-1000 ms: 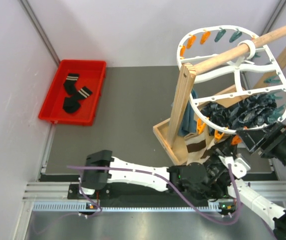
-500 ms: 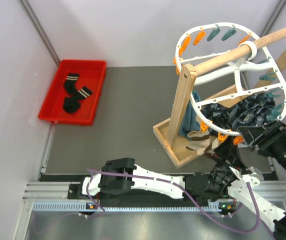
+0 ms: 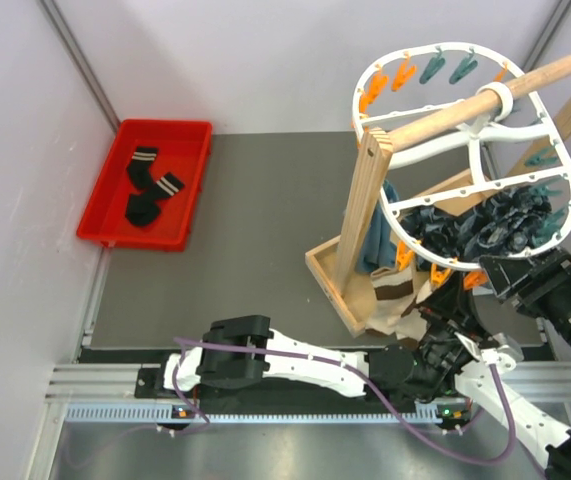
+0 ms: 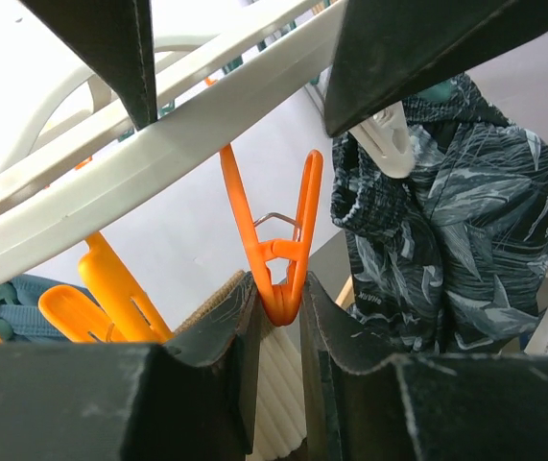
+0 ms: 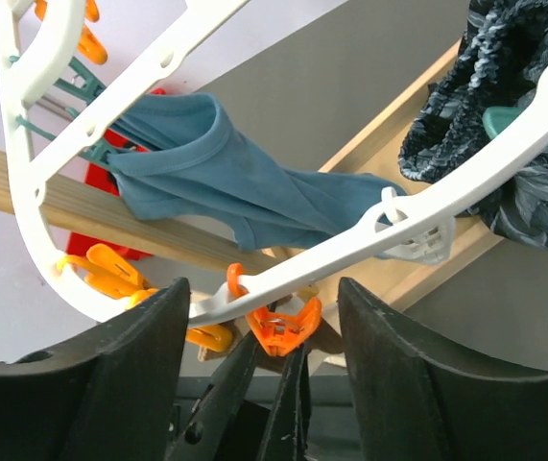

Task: Clip the socks to the hanger
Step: Open the clamp at the hanger.

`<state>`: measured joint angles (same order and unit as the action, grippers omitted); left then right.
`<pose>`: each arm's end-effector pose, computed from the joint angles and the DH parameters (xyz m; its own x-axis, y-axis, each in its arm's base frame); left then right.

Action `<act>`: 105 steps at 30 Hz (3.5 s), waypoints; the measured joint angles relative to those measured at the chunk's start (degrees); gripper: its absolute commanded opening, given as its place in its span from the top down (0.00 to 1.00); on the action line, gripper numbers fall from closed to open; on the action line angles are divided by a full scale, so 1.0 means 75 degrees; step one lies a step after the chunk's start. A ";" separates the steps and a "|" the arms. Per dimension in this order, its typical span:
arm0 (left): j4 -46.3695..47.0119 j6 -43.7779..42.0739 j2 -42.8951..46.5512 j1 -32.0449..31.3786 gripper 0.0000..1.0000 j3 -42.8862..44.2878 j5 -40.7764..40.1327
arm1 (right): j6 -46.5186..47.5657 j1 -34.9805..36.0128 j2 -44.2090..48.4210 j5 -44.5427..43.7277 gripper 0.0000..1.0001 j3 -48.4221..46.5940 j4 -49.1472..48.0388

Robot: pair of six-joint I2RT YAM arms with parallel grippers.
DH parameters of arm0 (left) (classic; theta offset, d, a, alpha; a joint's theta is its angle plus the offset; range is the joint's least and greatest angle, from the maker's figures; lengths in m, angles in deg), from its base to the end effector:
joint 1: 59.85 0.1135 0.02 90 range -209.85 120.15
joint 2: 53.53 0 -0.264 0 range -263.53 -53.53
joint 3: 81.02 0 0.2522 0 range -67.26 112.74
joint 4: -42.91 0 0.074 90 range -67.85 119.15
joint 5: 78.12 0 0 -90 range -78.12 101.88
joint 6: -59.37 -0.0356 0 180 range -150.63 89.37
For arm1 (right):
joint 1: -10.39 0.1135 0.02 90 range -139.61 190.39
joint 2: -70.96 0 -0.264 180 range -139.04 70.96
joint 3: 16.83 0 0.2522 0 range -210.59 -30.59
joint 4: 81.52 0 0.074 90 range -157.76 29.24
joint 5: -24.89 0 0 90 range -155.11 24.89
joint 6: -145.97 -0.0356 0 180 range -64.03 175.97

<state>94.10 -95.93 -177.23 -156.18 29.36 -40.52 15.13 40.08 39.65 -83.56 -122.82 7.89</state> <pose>-0.0257 -0.4876 0.3338 0.5853 0.2487 -0.7717 0.3437 0.7860 0.5139 -0.0246 -0.0270 0.4665 -0.3005 0.5428 -0.7843 -0.0099 0.8205 0.5716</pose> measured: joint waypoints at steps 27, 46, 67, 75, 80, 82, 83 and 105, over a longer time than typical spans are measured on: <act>0.0402 0.0195 0.0306 0.0047 1.00 -0.0536 0.0323 | 0.0219 -0.0032 0.1107 0.0880 0.33 0.1457 -0.0073; 0.0659 0.0085 0.0306 0.0047 1.00 -0.0612 0.0425 | -0.0058 -0.0032 0.1536 0.1075 0.32 0.1384 -0.0761; 0.0746 -0.0379 0.0297 0.0047 1.00 -0.0612 0.0373 | -0.0764 -0.0044 0.1297 0.0819 0.49 0.1542 -0.1393; 0.0793 -0.0493 0.0297 0.0050 1.00 -0.0612 0.0271 | -0.0705 -0.0093 0.1230 0.0880 0.52 0.1562 -0.1352; 0.0842 -0.0519 0.0256 0.0058 1.00 -0.0595 0.0286 | -0.0635 -0.0105 0.1230 0.0918 0.52 0.1760 -0.1332; 0.0877 -0.0525 0.0254 0.0052 1.00 -0.0595 0.0321 | -0.0597 -0.0119 0.1204 0.0909 0.52 0.1868 -0.1320; 0.0886 -0.0525 0.0254 0.0052 1.00 -0.0595 0.0323 | -0.0586 -0.0122 0.1183 0.0918 0.51 0.1918 -0.1346; 0.0554 0.0294 0.0493 -0.0105 0.24 -0.1259 0.0137 | -0.0391 -0.0134 0.0609 0.0743 1.00 0.1944 -0.1682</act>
<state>98.25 -93.72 -173.53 -156.97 19.92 -39.49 12.20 39.08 44.22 -77.99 -108.24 -4.72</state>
